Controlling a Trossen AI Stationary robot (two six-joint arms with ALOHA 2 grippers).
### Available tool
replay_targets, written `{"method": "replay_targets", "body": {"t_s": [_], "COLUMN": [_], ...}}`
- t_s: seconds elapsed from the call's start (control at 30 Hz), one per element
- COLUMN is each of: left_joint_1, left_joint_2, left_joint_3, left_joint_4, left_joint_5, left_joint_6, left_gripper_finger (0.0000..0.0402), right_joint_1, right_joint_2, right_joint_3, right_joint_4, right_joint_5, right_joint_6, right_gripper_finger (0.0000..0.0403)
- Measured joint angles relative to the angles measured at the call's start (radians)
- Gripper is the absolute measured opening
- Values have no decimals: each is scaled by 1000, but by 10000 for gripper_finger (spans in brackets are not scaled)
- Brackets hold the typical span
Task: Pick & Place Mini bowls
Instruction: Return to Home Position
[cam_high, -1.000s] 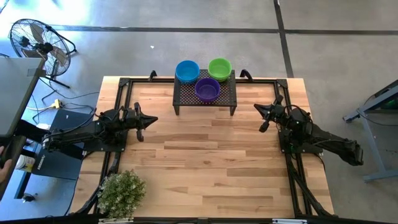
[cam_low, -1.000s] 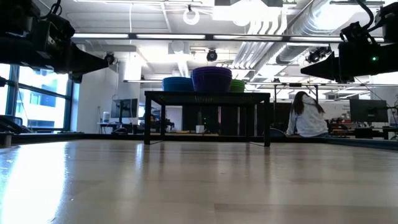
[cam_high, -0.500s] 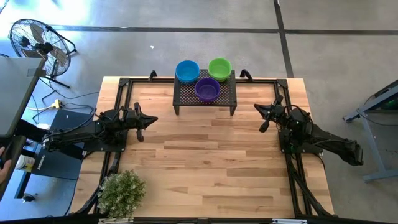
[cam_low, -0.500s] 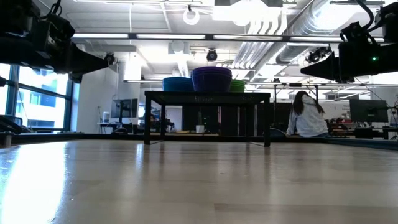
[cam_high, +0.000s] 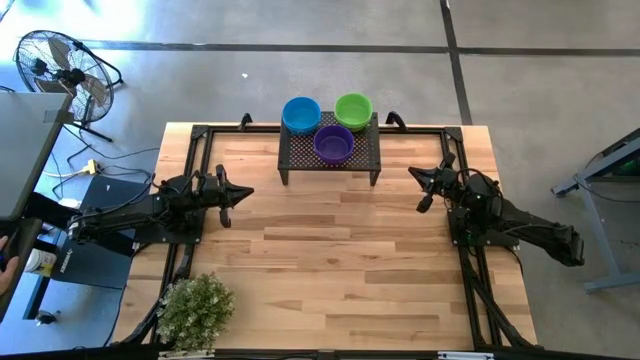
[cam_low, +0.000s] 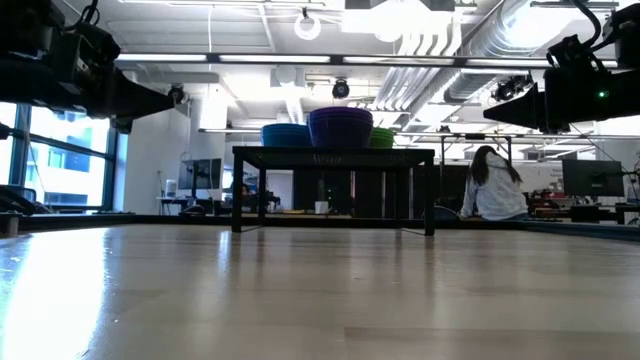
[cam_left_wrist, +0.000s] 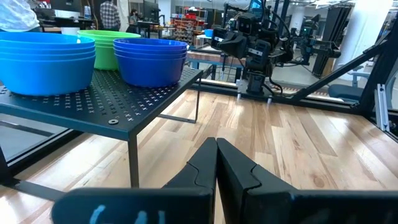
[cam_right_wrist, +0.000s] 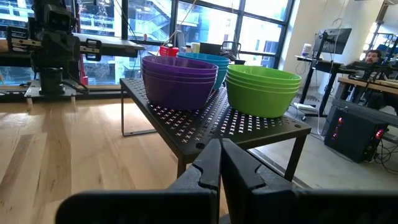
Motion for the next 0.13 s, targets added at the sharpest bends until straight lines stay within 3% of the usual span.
{"method": "replay_targets", "body": {"t_s": [0.13], "left_joint_1": [0], "left_joint_2": [0], "left_joint_3": [0], "left_joint_4": [0], "left_joint_5": [0], "left_joint_6": [0], "left_gripper_finger": [0], "right_joint_1": [0], "right_joint_2": [0], "right_joint_3": [0], "right_joint_4": [0], "right_joint_5": [0], "right_joint_6": [0], "right_gripper_finger": [0]}}
